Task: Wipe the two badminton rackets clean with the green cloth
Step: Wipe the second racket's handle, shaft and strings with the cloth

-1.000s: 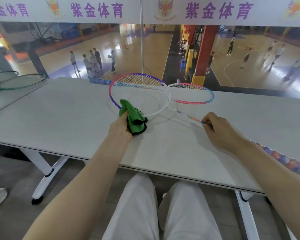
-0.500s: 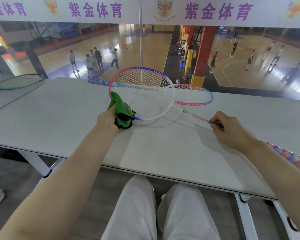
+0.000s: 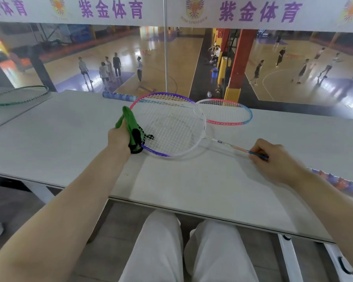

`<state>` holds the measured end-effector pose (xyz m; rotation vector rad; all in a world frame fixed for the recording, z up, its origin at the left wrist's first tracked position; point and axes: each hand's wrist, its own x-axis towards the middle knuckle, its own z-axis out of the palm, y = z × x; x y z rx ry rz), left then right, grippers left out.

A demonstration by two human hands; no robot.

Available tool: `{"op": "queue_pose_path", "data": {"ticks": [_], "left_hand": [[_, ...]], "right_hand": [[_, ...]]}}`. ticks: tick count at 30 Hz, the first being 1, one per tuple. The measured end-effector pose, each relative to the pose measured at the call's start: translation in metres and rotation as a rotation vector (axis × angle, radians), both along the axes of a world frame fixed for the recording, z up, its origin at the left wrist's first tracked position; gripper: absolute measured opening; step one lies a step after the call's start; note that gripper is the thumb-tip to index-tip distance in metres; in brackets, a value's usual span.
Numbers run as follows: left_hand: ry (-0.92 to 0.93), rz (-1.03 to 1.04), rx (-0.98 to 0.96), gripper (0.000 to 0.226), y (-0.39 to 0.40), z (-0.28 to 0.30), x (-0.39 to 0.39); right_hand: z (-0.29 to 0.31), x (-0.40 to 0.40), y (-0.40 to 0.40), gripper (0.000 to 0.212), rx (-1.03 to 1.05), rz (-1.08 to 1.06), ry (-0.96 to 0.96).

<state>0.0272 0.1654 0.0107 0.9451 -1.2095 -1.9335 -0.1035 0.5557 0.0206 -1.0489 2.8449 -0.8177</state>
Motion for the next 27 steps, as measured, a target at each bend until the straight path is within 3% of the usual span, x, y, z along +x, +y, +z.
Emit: {"op": "queue_pose_path", "data": {"ticks": [5, 11, 16, 27], "left_hand": [[-0.054, -0.073, -0.080, 0.035, -0.013, 0.002, 0.001], [-0.181, -0.246, -0.198, 0.032, -0.024, 0.013, 0.000], [-0.376, -0.414, -0.322, 0.037, -0.040, 0.021, 0.007], [-0.548, -0.742, -0.462, 0.048, -0.049, 0.050, 0.001]], "right_hand": [[0.000, -0.002, 0.001, 0.017, -0.009, -0.047, -0.014], [-0.001, -0.007, 0.009, 0.017, 0.019, -0.071, -0.021], [0.000, -0.009, 0.010, 0.021, 0.050, -0.021, 0.021], [0.003, -0.024, 0.015, 0.019, 0.048, 0.083, 0.151]]}}
